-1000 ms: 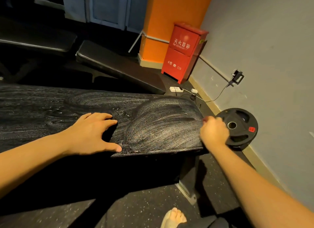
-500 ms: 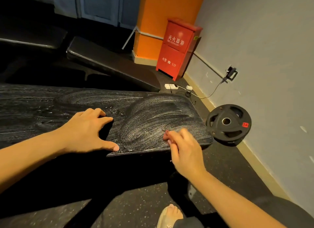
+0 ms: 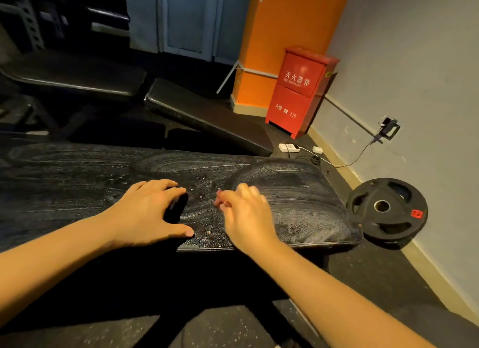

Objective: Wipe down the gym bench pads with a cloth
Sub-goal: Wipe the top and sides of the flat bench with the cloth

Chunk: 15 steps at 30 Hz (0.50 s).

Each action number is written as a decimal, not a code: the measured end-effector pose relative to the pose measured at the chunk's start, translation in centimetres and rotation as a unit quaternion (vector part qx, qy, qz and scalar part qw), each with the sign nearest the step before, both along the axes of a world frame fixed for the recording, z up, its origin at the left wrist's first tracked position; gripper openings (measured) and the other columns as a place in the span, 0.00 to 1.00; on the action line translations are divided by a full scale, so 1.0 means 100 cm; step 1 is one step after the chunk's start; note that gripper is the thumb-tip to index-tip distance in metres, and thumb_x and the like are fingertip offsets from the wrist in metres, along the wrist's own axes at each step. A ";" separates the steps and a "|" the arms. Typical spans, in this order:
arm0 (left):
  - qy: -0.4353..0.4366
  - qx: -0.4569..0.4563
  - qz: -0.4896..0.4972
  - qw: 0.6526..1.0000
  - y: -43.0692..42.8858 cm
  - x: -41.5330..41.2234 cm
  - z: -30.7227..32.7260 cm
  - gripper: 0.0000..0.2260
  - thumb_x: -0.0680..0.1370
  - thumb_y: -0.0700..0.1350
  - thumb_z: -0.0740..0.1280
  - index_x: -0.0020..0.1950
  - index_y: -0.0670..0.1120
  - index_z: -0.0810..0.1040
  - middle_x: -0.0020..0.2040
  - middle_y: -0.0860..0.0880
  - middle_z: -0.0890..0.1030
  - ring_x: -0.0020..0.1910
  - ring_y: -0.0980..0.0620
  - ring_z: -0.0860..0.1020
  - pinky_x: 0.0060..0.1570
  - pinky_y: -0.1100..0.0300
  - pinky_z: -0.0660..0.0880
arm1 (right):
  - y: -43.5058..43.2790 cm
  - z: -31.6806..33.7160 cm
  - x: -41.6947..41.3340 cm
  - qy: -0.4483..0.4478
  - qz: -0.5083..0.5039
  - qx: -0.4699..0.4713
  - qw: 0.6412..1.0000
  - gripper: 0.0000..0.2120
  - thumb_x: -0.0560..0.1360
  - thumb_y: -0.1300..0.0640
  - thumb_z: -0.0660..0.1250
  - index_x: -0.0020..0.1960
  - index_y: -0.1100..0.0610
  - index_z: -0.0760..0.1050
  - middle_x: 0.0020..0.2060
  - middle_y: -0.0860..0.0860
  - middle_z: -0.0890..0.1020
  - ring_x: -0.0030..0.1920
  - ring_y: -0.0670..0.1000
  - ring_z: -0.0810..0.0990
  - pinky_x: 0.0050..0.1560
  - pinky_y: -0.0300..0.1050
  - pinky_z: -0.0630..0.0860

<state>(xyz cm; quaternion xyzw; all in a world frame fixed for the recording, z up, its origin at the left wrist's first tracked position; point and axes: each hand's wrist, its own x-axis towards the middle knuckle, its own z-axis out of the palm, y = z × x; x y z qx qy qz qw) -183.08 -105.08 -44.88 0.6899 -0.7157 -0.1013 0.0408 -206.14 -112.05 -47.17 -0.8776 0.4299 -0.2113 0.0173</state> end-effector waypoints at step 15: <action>-0.011 0.011 0.060 0.998 0.063 0.054 -0.007 0.56 0.61 0.86 0.48 0.83 0.56 0.57 0.82 0.55 0.57 0.80 0.55 0.55 0.79 0.53 0.52 | 0.010 0.001 0.074 0.016 0.187 0.052 0.981 0.12 0.81 0.52 0.63 0.61 0.44 0.79 0.47 0.48 0.74 0.50 0.51 0.73 0.53 0.49 0.73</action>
